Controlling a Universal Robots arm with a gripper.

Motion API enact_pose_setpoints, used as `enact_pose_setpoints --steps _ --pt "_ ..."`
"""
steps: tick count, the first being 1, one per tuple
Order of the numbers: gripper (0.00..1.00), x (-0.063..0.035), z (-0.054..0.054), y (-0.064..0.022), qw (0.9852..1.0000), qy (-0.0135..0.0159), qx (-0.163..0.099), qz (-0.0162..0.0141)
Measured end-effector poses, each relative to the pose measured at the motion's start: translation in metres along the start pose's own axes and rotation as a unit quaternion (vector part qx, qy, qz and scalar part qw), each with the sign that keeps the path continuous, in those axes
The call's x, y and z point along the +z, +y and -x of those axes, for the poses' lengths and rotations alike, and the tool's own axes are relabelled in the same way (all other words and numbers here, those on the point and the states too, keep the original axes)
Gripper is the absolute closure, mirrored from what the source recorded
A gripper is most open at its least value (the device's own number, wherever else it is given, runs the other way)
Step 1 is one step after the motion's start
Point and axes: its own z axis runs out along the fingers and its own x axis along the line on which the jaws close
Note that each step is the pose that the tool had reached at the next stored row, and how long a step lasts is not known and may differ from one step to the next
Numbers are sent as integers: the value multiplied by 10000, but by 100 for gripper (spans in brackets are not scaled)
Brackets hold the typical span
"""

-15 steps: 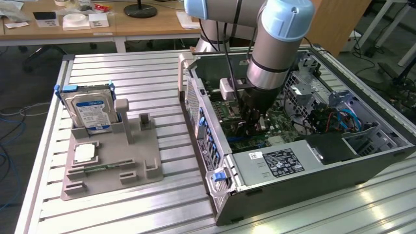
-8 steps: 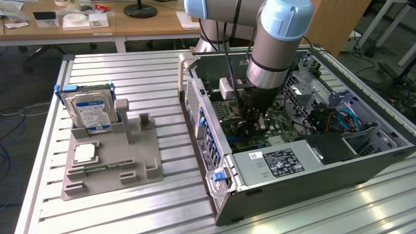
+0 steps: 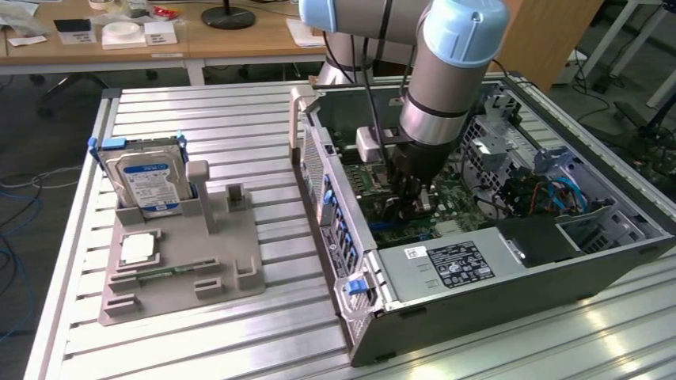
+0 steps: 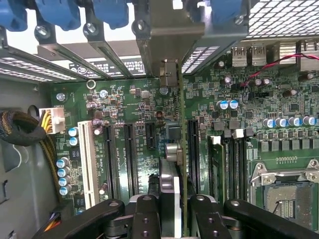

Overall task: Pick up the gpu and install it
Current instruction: 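Insert the gpu into the slot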

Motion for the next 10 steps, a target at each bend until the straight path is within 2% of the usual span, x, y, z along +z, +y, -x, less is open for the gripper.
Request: enact_pose_setpoints --steps 10 --pt "72 36 -1 2 10000 0 0 0"
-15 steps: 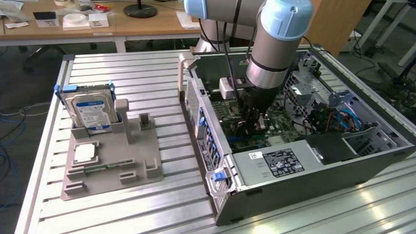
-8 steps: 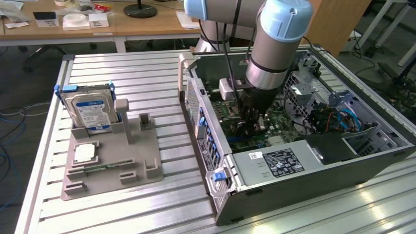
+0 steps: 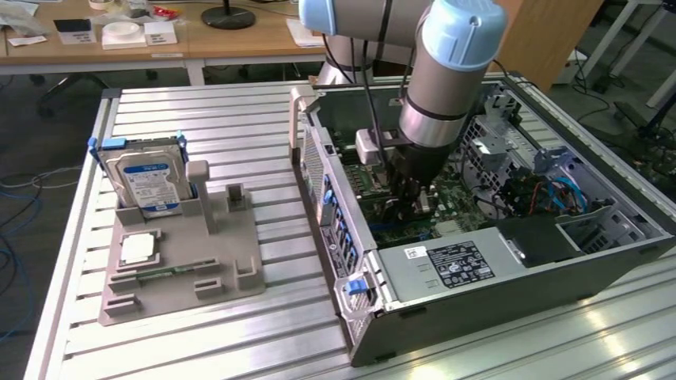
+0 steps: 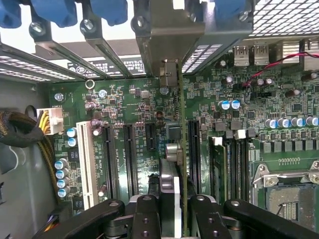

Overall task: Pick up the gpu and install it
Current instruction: 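Insert the gpu into the slot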

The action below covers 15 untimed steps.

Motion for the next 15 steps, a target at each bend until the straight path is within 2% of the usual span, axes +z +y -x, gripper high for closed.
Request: enact_pose_setpoints --steps 15 --pt "72 15 -1 10 10000 0 0 -1"
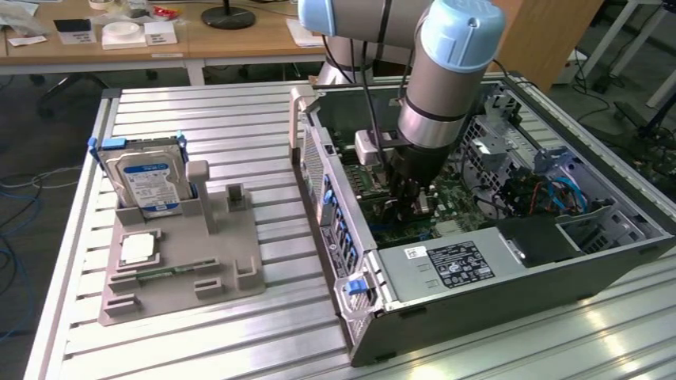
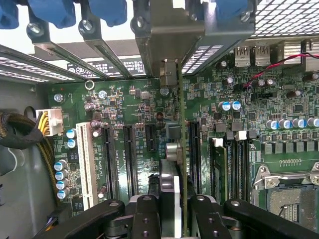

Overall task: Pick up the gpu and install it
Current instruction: 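Insert the gpu into the slot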

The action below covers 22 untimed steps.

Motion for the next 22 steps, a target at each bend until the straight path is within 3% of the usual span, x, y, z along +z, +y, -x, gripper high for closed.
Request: enact_pose_setpoints --steps 18,22 --pt "72 -14 0 2 10000 0 0 1" --pt "72 27 -2 3 10000 3 0 3"
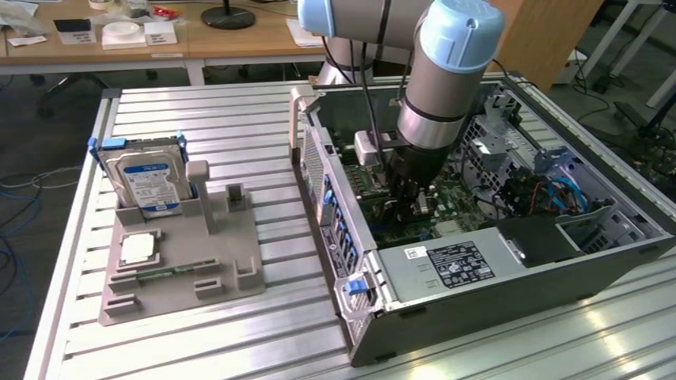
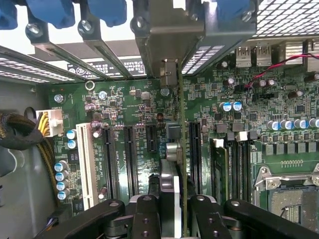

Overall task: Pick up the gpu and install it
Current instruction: 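Insert the gpu into the slot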

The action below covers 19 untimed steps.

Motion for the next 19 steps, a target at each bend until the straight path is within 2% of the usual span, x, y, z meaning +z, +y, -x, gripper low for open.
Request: enact_pose_setpoints --steps 6,8,10,19 --pt "72 3 1 0 10000 -4 0 -1" --pt "72 -24 5 -2 10000 -16 0 -6" --pt "72 -47 3 -2 10000 -4 0 -1" --pt "72 -37 -7 -1 10000 -4 1 -1"
